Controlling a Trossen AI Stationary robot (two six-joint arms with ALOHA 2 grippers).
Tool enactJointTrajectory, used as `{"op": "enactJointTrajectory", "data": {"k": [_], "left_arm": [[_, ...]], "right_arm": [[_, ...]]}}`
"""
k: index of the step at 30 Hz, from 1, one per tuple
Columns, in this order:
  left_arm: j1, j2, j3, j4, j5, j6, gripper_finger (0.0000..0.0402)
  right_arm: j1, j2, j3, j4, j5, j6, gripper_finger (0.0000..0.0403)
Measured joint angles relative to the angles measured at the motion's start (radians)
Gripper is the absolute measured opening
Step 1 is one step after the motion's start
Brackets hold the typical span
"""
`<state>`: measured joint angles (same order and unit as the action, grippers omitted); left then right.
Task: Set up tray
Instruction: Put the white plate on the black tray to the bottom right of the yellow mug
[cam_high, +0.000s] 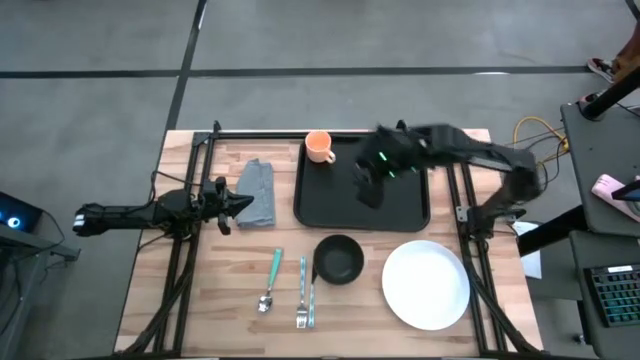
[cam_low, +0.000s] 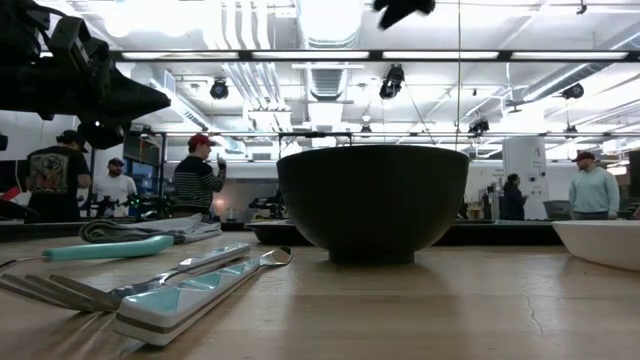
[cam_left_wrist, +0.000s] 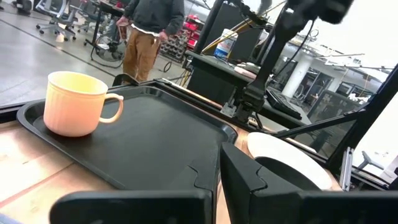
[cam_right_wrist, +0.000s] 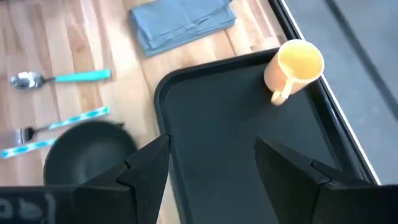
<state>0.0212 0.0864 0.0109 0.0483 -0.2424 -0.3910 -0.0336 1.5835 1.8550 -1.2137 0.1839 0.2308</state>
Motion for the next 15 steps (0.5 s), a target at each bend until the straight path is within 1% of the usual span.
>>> {"op": "enactJointTrajectory", "data": {"k": [4,6,10,15], "left_arm": [[0.0,0.0,0.0,0.0,0.0,0.0,0.0],[0.0,0.0,0.0,0.0,0.0,0.0,0.0],[0.0,0.0,0.0,0.0,0.0,0.0,0.0],[0.0,-0.001,0.0,0.0,0.0,0.0,0.0]], "right_arm": [[0.169,-0.133,-0.187,0.053,0.107,0.131,0.0224],[0.252,-0.19,-0.288,0.111,0.131,0.221,0.0224],[0.404,-0.267,-0.478,0.238,0.108,0.456,0.0224],[0.557,-0.27,-0.65,0.364,0.108,0.608,0.0228]]}}
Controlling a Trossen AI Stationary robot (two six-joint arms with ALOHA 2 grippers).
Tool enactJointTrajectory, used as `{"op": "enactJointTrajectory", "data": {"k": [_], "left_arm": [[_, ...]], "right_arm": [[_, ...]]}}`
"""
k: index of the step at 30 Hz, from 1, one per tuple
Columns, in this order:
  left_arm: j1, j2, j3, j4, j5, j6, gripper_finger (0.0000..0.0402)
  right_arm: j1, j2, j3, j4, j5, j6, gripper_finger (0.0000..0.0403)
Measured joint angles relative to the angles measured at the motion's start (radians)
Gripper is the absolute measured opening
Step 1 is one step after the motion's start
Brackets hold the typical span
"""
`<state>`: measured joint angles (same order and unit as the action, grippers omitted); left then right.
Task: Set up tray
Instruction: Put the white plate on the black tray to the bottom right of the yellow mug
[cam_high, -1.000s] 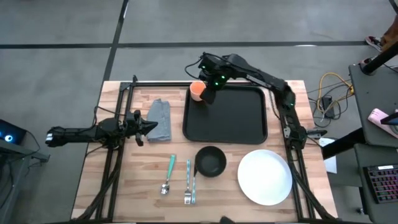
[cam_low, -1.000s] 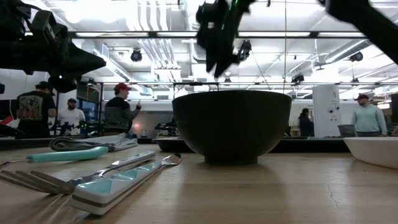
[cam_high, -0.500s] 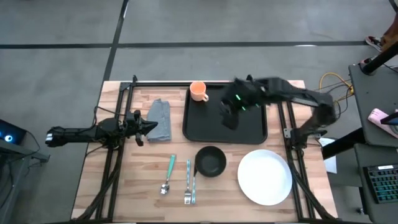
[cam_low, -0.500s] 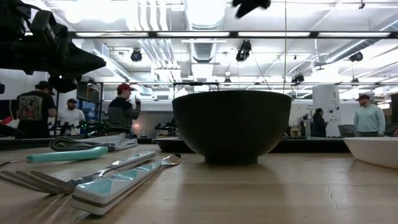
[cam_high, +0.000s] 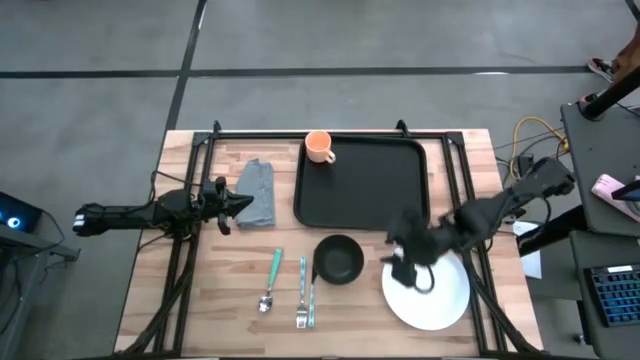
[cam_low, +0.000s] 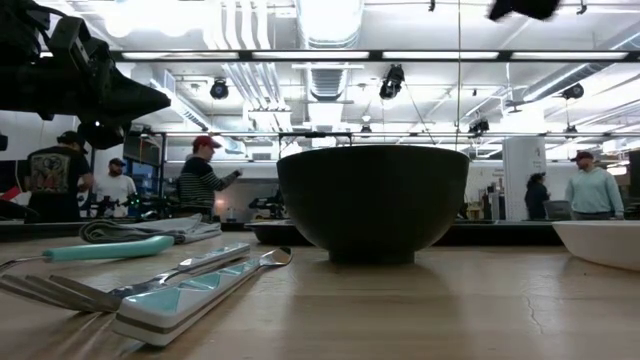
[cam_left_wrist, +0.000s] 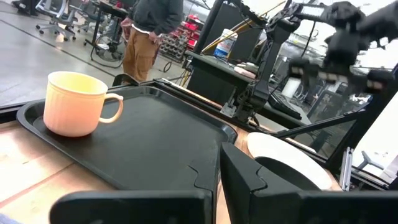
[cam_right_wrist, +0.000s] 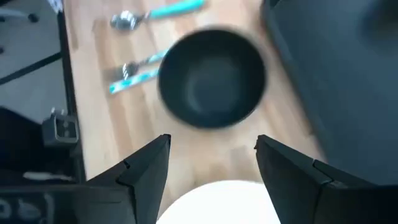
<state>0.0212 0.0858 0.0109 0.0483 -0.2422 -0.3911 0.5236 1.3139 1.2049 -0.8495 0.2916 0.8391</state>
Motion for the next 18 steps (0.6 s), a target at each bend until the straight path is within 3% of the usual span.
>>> {"op": "enactJointTrajectory", "data": {"k": [11,18], "left_arm": [[0.0,0.0,0.0,0.0,0.0,0.0,0.0],[0.0,0.001,0.0,0.0,0.0,0.0,0.0]], "right_arm": [[0.249,0.233,-0.08,0.104,-0.009,0.275,0.0313],[0.325,0.405,-0.026,0.106,-0.079,0.368,0.0325]]}}
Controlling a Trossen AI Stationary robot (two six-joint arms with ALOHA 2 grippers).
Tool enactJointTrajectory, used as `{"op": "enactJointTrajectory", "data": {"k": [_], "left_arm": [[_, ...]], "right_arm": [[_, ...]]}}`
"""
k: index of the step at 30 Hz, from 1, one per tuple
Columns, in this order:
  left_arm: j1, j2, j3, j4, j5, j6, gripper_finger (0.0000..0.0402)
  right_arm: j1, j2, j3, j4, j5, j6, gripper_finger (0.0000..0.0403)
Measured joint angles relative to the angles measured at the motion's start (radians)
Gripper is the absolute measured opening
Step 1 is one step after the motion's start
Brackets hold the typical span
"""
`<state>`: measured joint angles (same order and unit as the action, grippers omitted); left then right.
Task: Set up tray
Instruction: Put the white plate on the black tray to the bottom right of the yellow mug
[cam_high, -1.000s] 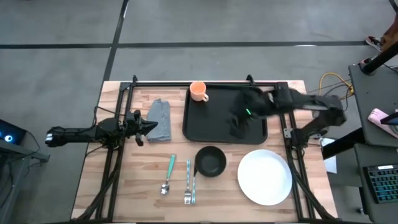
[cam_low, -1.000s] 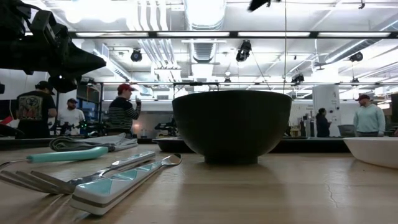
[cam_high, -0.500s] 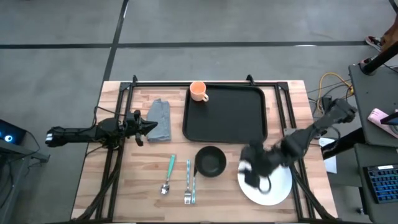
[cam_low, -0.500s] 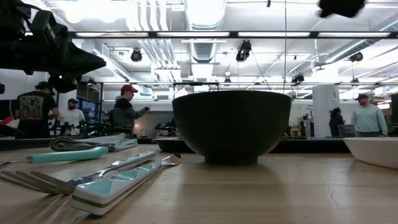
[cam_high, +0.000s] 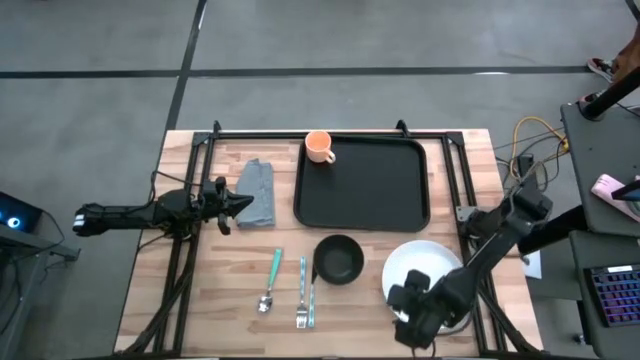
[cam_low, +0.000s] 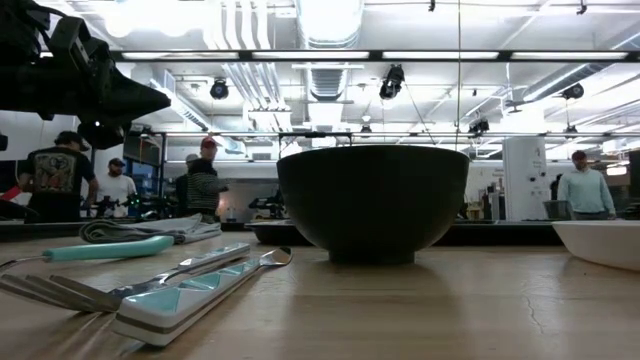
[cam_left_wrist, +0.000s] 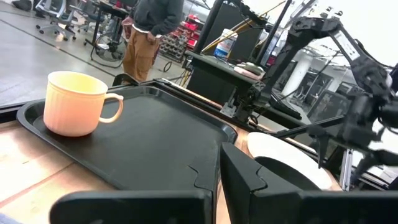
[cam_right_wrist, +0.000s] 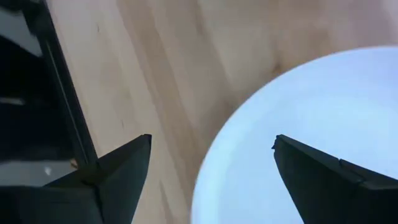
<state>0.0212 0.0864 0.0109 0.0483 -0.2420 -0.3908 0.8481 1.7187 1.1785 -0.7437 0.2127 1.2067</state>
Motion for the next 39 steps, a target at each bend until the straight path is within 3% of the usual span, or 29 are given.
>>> {"op": "enactJointTrajectory", "data": {"k": [15,30,39], "left_arm": [[0.0,0.0,0.0,0.0,0.0,0.0,0.0],[0.0,0.0,0.0,0.0,0.0,0.0,0.0],[0.0,0.0,0.0,0.0,0.0,0.0,0.0]], "right_arm": [[0.043,0.231,0.089,-0.046,-0.108,0.169,0.029],[0.042,0.273,0.097,-0.125,-0.105,0.19,0.0251],[0.042,0.285,0.094,-0.137,-0.12,0.203,0.0201]]}}
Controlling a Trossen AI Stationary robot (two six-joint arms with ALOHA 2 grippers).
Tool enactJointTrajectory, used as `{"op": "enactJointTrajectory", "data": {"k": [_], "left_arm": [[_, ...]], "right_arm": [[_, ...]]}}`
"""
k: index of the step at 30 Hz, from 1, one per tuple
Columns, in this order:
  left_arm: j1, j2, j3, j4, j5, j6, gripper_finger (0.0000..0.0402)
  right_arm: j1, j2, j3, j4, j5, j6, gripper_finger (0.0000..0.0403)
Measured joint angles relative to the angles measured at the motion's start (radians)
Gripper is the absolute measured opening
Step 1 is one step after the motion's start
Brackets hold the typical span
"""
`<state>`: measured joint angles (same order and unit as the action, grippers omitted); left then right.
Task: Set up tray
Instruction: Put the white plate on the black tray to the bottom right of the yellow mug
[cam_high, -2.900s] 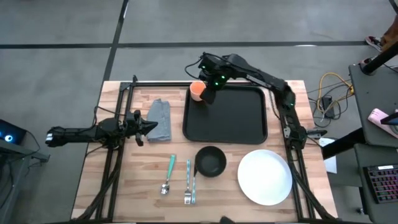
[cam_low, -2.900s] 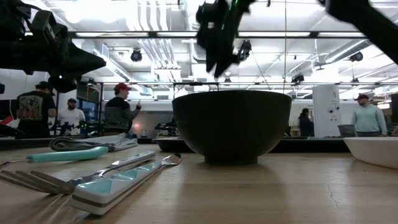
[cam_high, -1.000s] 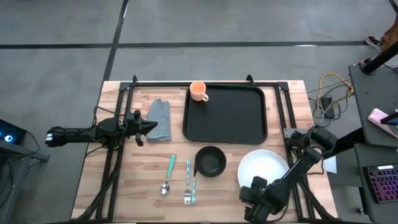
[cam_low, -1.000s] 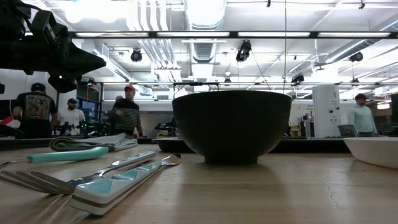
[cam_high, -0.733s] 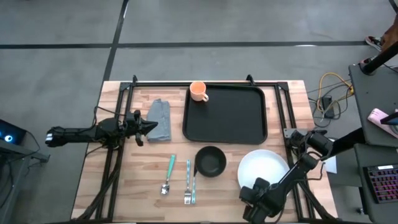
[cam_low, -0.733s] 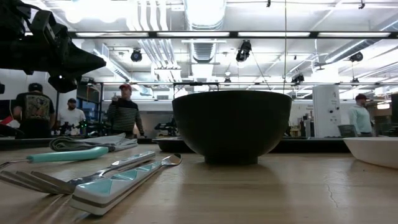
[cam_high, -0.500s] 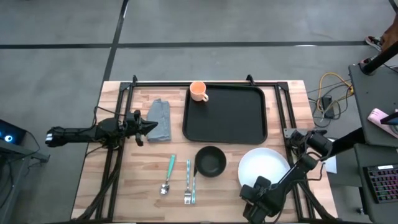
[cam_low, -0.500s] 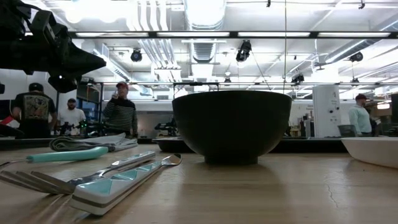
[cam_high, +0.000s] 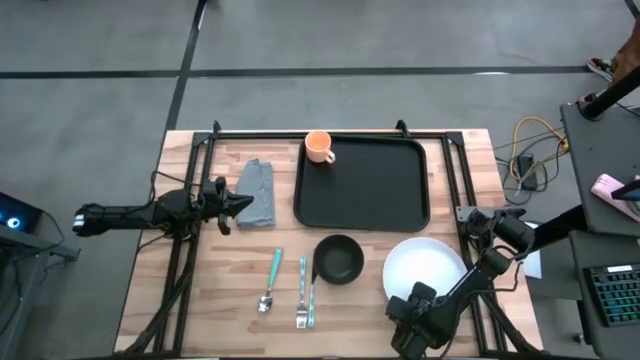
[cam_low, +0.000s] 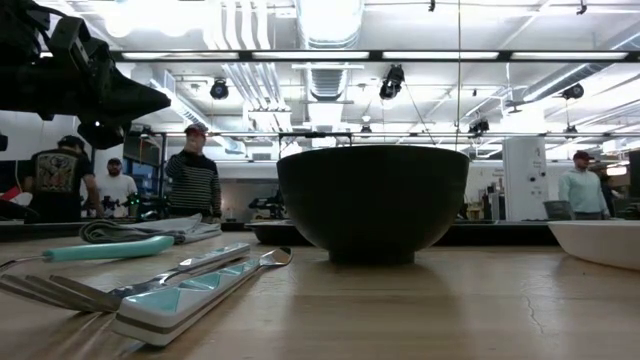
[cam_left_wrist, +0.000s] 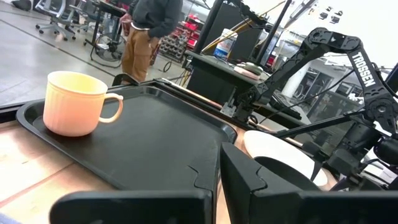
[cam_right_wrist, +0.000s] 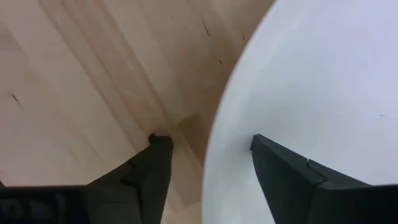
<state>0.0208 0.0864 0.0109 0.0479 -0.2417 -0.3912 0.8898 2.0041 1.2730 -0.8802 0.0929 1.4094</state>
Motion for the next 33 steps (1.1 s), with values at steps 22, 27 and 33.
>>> {"op": "enactJointTrajectory", "data": {"k": [22,27,33], "left_arm": [[0.0,0.0,0.0,0.0,0.0,0.0,0.0],[0.001,0.0,0.0,0.0,0.0,0.0,0.0],[0.001,0.0,0.0,0.0,0.0,0.043,0.0]], "right_arm": [[0.0,-0.002,-0.002,-0.002,-0.018,0.008,0.0029],[0.0,-0.017,0.014,-0.024,-0.014,0.005,0.0012],[0.001,-0.03,0.054,-0.101,-0.01,-0.01,0.0008]]}}
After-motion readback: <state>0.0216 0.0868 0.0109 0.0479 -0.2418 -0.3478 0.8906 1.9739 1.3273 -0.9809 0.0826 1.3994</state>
